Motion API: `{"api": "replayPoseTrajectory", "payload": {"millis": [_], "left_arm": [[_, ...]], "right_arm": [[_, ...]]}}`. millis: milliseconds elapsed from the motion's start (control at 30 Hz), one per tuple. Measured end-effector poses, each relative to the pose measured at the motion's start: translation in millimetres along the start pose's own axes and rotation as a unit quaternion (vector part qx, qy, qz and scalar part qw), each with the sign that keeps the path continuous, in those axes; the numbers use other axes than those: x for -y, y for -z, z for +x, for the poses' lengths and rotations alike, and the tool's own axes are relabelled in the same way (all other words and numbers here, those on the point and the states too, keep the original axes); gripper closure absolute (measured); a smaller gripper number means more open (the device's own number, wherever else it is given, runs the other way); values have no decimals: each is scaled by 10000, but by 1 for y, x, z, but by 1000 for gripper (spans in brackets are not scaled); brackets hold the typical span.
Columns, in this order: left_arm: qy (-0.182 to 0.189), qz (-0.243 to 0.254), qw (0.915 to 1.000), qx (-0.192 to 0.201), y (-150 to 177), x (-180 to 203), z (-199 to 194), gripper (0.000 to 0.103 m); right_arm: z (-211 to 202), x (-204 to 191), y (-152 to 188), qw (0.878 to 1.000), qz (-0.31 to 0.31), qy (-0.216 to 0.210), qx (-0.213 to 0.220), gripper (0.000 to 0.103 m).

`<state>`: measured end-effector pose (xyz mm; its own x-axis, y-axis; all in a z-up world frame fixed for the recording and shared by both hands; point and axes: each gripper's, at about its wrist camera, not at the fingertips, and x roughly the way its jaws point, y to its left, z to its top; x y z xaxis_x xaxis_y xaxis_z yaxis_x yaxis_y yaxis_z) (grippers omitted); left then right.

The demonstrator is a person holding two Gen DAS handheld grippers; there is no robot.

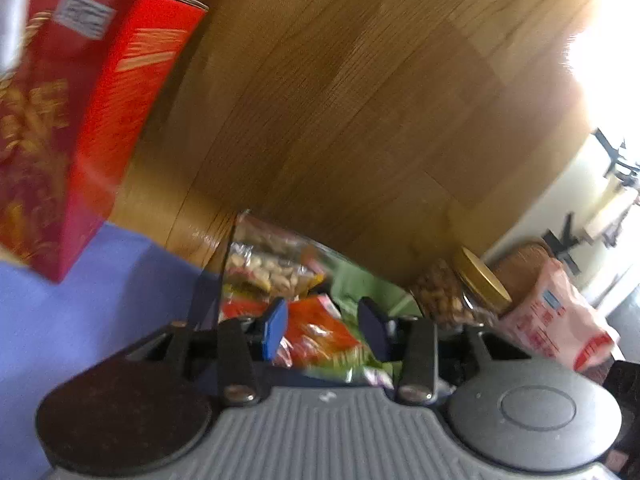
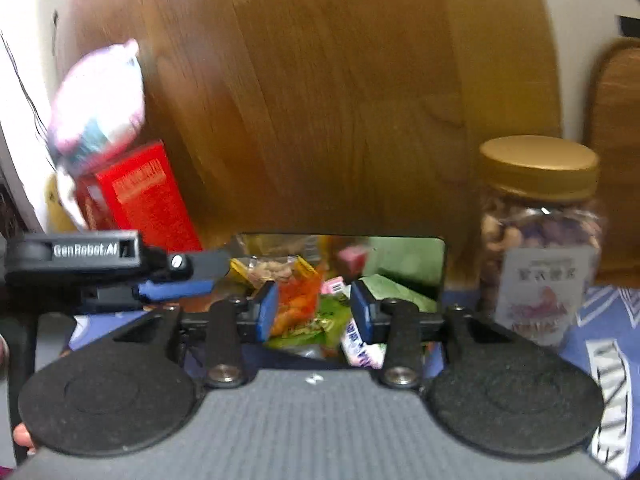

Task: Organize snacks
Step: 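Move both grippers to the clear nut pack and close on it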

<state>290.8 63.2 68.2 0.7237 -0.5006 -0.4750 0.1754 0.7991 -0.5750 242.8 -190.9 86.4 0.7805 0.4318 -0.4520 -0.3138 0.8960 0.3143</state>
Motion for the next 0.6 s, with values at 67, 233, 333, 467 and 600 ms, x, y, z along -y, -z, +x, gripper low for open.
{"api": "replayPoseTrajectory", "payload": {"millis": [67, 233, 333, 467, 600], "left_arm": [[21, 160, 9998, 66, 10, -3, -28, 59], [39, -66, 10000, -9, 52, -25, -108, 59], [-64, -367, 9993, -71, 86, -36, -142, 57], [-284, -721, 9967, -256, 129, -45, -159, 49], [-232, -829, 9952, -470, 153, -47, -151, 39]], "right_arm": [[-21, 3, 11, 9996, 141, -199, 121, 60], [-53, -3, 60, 9900, 596, -1140, -574, 60], [-54, -12, 94, 9771, 862, -1540, -1189, 60], [-49, -25, 121, 9706, 905, -1543, -1608, 60], [-48, -40, 120, 9714, 815, -1540, -1615, 60]]}}
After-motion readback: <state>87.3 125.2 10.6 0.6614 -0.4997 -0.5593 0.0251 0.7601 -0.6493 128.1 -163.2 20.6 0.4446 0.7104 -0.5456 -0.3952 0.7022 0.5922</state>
